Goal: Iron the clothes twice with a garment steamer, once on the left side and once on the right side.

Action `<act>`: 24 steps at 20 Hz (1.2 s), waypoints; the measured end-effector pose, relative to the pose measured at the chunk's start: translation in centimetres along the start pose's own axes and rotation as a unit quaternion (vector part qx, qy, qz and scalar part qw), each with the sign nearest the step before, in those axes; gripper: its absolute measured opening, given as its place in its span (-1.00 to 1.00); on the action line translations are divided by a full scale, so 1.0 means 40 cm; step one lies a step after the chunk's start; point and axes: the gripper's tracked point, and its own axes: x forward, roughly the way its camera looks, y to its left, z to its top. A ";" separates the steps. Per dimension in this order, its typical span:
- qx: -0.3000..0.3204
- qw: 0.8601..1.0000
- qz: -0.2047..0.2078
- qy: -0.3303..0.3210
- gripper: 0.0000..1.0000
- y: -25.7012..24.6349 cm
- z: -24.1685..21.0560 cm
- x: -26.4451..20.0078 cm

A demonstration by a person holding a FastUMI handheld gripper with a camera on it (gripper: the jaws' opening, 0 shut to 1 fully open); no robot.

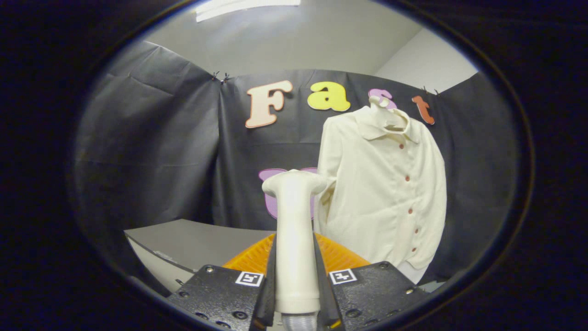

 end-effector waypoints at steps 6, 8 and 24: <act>-0.016 0.996 -0.059 -0.063 -0.24 -0.208 0.090 -0.035; -0.012 0.994 -0.077 -0.078 -0.25 -0.268 0.106 -0.035; 0.110 0.993 -0.047 -0.011 -0.25 -0.365 -0.157 0.135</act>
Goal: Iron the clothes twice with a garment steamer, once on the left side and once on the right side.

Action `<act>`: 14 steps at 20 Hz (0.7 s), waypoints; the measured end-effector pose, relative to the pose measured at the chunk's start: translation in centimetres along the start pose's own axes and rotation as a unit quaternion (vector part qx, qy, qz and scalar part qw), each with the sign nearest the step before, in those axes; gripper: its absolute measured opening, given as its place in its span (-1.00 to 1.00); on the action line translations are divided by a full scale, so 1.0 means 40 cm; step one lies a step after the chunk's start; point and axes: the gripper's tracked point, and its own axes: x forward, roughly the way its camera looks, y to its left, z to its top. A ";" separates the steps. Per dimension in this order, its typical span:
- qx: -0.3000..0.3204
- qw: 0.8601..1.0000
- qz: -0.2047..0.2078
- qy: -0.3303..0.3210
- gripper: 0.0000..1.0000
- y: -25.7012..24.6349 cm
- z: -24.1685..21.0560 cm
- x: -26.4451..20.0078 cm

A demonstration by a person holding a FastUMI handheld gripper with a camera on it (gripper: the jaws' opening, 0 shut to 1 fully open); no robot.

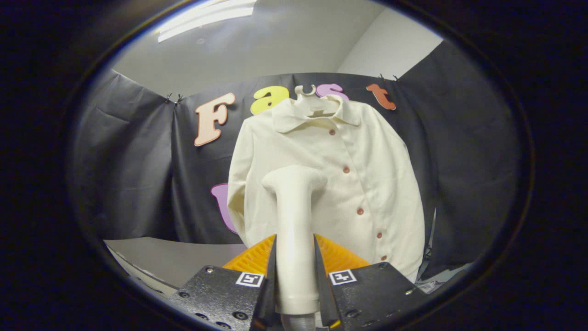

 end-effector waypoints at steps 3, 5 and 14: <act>-0.001 1.000 -0.002 0.007 -0.25 -0.025 -0.038 -0.006; -0.002 1.000 -0.001 0.013 -0.25 -0.035 -0.064 -0.014; -0.009 0.998 -0.006 0.055 -0.25 -0.082 -0.209 -0.068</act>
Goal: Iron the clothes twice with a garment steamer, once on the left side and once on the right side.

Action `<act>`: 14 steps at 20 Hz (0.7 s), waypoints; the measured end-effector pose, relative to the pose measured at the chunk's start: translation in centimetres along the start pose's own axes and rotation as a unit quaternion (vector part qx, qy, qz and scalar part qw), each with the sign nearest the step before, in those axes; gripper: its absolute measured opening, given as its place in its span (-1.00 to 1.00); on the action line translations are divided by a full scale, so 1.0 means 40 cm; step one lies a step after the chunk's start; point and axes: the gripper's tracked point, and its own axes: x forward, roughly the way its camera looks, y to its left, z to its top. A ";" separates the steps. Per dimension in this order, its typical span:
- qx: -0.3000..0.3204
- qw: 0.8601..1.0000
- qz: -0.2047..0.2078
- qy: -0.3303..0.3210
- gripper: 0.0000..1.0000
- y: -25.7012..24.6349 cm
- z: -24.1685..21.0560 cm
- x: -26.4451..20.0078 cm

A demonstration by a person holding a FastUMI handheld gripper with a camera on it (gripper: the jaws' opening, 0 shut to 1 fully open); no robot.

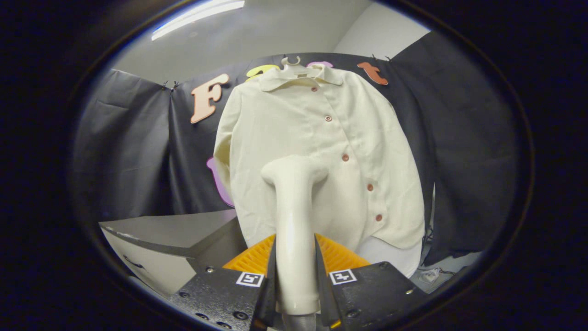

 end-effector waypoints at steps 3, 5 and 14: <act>0.003 1.000 0.000 0.014 -0.25 -0.010 -0.049 -0.013; 0.007 1.000 -0.001 0.025 -0.25 -0.017 -0.085 -0.026; 0.010 0.998 -0.004 0.068 -0.25 -0.051 -0.206 -0.074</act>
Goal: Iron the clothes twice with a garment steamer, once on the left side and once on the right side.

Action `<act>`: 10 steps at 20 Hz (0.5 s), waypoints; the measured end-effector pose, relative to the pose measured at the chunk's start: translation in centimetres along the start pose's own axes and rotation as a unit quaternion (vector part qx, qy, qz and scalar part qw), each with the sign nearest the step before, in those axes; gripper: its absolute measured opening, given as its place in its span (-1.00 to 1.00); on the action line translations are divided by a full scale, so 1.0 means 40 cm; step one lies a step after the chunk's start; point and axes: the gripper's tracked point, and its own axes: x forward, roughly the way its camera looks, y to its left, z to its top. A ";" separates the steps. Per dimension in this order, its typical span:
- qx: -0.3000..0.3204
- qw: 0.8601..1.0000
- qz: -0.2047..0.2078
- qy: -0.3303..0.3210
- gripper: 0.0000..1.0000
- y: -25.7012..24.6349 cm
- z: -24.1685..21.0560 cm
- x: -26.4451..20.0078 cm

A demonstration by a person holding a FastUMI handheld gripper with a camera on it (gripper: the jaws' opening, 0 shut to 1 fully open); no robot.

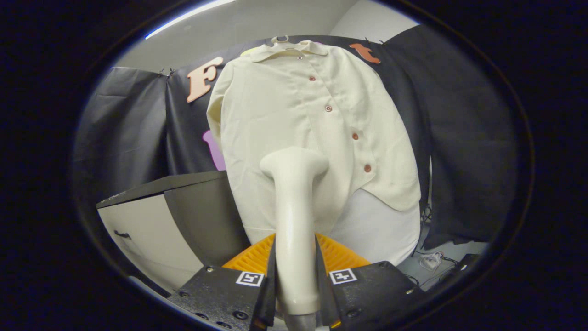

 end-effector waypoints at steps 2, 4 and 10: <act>-0.001 1.000 -0.003 0.006 -0.25 -0.008 -0.020 -0.009; 0.003 1.000 -0.005 0.014 -0.24 -0.015 -0.040 -0.015; 0.001 0.999 -0.013 0.034 -0.25 -0.030 -0.095 -0.034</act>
